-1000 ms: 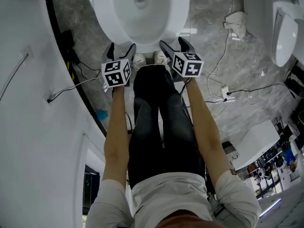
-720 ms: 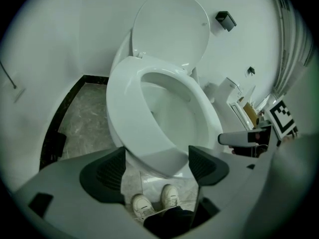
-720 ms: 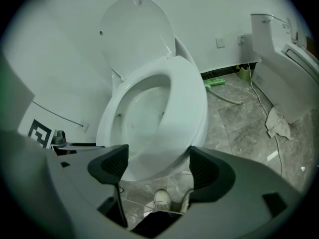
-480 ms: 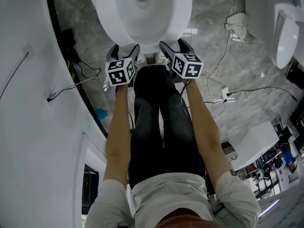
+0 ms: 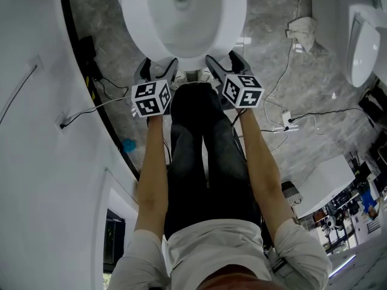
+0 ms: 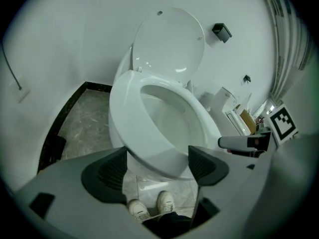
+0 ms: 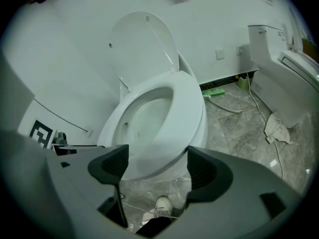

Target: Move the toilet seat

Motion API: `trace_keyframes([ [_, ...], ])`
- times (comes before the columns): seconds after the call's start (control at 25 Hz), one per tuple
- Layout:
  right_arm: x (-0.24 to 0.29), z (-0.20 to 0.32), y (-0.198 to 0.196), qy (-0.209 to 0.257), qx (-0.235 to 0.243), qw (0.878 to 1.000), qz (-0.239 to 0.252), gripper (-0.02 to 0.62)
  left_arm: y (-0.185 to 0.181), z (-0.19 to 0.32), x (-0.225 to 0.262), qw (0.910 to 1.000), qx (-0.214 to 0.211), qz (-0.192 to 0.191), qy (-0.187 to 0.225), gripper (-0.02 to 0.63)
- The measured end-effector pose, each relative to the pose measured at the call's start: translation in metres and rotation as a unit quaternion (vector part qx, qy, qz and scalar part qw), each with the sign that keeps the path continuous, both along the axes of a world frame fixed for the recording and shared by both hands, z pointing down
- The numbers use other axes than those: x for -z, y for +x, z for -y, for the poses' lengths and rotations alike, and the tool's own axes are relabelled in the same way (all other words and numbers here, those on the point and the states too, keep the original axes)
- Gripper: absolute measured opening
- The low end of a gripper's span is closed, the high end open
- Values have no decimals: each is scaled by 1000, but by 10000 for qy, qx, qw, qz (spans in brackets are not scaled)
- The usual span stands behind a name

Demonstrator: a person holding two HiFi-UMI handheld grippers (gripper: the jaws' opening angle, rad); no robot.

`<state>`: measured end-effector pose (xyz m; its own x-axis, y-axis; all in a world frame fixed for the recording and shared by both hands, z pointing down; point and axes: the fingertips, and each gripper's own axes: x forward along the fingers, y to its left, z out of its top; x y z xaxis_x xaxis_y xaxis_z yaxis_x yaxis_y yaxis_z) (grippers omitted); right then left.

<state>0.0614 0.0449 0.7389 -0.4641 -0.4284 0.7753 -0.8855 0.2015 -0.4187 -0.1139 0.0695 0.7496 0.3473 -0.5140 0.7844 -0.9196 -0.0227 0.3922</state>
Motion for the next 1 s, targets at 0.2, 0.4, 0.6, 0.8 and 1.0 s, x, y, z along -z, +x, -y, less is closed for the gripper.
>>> trace_keyframes([
  [0.2, 17, -1, 0, 161, -11, 9998, 91, 385, 0, 0, 18, 9998, 55, -68, 195, 390],
  [0.4, 33, 0, 0, 322, -23, 9994, 134, 383, 0, 2, 34, 9994, 109, -127, 294, 390],
  [0.6, 53, 3, 1, 484, -182, 9983, 262, 383, -1, 6, 54, 9984, 196, -215, 484, 390],
  [0.8, 73, 7, 1, 642, -254, 9968, 399, 382, -2, 10, 74, 9966, 303, -326, 696, 390],
  [1.0, 90, 11, 0, 748, -416, 9947, 563, 382, -4, 14, 90, 9942, 386, -462, 894, 391],
])
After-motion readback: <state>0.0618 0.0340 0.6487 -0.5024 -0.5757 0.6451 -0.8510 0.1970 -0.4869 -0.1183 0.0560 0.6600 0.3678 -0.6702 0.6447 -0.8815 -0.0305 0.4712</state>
